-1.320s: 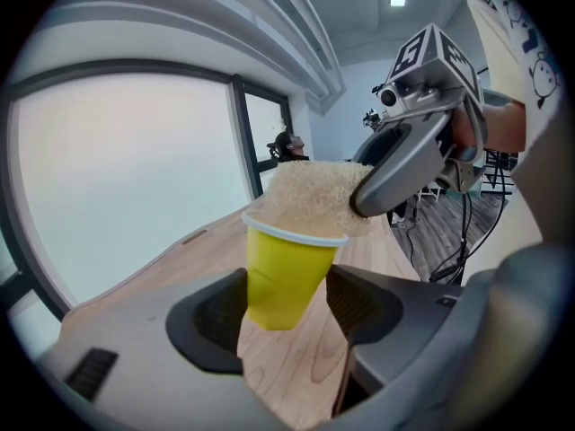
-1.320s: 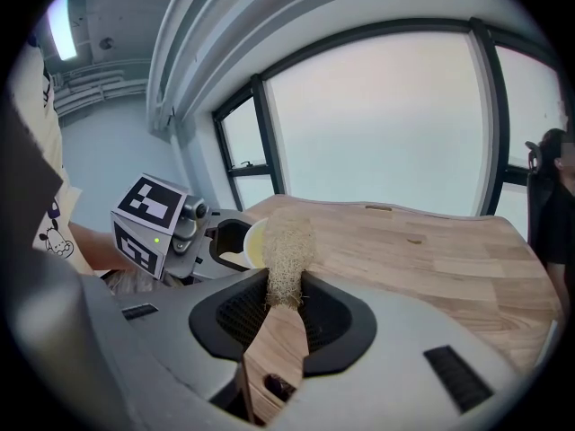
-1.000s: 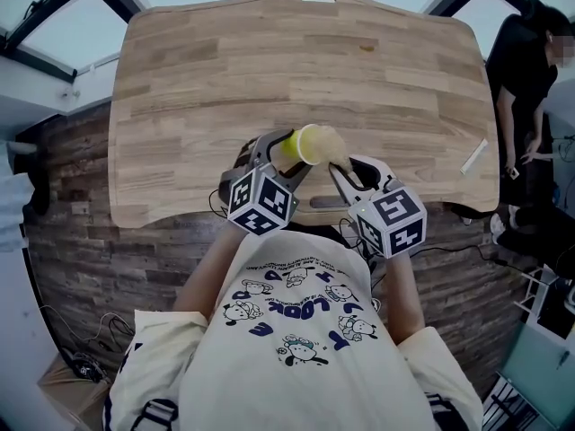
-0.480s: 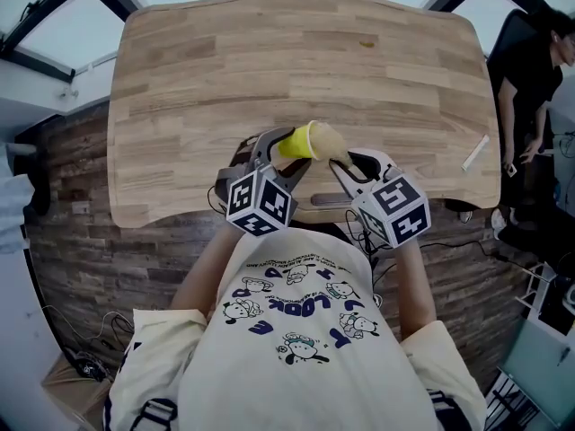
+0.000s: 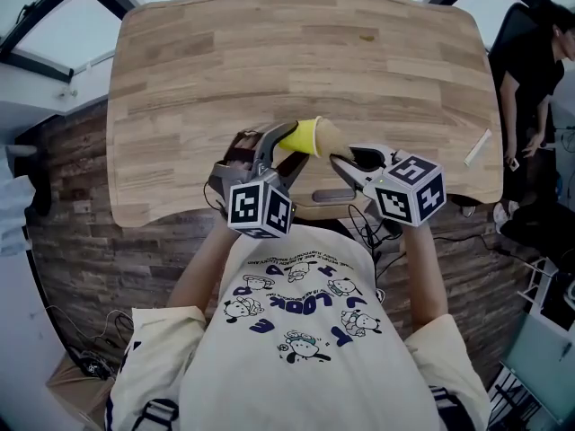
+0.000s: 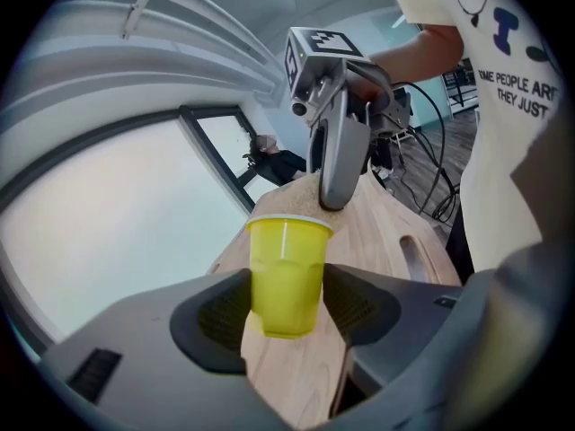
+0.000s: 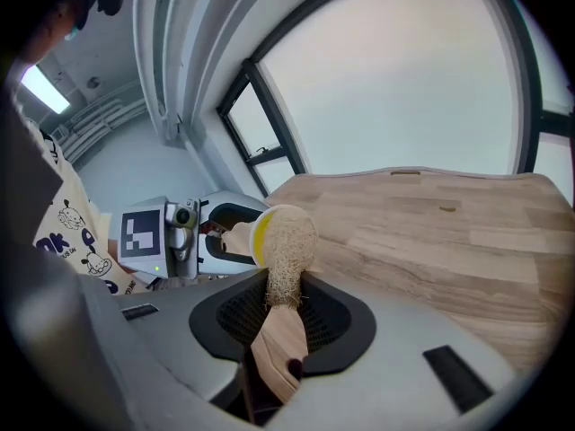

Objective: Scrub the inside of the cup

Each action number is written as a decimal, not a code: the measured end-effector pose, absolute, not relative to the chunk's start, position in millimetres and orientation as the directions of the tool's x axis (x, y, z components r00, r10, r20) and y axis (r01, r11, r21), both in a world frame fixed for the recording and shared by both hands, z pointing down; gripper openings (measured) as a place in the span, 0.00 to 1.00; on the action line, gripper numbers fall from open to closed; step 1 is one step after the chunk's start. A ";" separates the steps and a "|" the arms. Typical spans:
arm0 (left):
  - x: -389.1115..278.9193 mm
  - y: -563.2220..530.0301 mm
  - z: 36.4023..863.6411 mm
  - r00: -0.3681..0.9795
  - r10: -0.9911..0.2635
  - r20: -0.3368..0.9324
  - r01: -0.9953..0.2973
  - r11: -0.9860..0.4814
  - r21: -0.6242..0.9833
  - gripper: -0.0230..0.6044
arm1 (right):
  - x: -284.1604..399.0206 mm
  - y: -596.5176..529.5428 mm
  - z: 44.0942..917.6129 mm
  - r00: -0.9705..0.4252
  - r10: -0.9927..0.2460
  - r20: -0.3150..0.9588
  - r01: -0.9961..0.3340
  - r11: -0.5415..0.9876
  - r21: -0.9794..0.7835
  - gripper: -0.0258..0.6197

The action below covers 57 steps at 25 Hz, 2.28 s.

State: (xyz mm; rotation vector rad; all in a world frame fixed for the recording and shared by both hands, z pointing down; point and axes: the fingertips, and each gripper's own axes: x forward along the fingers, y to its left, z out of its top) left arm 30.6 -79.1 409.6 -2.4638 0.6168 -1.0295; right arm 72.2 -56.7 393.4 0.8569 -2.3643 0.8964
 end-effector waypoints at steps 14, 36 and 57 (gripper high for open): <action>30.7 -76.3 409.5 0.621 -0.540 0.568 -0.091 -0.770 -0.631 0.46 | 64.2 -53.6 399.8 -0.718 -0.257 0.647 -0.633 0.629 -0.452 0.17; 42.9 -56.4 424.7 0.657 -0.398 0.640 0.049 -0.825 -0.563 0.46 | 61.6 -42.9 414.4 -0.649 -0.152 0.746 -0.587 0.724 -0.363 0.17; 48.1 -41.0 436.6 0.690 -0.179 0.701 0.067 -0.949 -0.309 0.46 | 56.8 -35.0 424.0 -0.504 -0.164 0.848 -0.488 0.864 -0.123 0.17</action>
